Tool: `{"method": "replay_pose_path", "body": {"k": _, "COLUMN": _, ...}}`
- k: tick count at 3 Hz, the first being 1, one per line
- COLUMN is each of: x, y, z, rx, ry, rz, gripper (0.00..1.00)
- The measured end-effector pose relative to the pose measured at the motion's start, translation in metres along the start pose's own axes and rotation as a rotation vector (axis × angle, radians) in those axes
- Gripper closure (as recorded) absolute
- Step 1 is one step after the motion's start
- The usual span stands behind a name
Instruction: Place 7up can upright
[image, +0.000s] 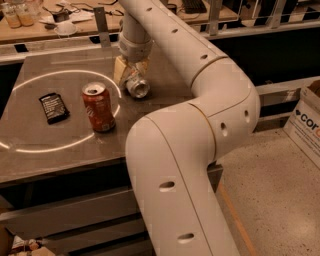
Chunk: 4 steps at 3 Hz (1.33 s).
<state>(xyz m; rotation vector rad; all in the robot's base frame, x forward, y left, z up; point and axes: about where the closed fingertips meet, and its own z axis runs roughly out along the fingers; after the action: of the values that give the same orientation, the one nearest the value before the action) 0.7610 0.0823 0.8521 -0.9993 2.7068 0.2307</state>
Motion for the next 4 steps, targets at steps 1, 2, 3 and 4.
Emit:
{"method": "replay_pose_path", "body": {"k": 1, "x": -0.012, "y": 0.013, "z": -0.017, "rx": -0.025, "ry": -0.047, "rz": -0.068, "gripper": 0.67}}
{"method": "replay_pose_path", "body": {"k": 2, "x": -0.025, "y": 0.03, "z": -0.063, "rx": -0.087, "ry": -0.192, "rz": -0.194, "gripper": 0.9}}
{"method": "replay_pose_path", "body": {"k": 3, "x": -0.022, "y": 0.036, "z": -0.119, "rx": -0.183, "ry": -0.471, "rz": -0.366, "gripper": 1.0}}
{"method": "replay_pose_path", "body": {"k": 4, "x": -0.009, "y": 0.027, "z": -0.137, "rx": -0.232, "ry": -0.667, "rz": -0.421, "gripper": 1.0}}
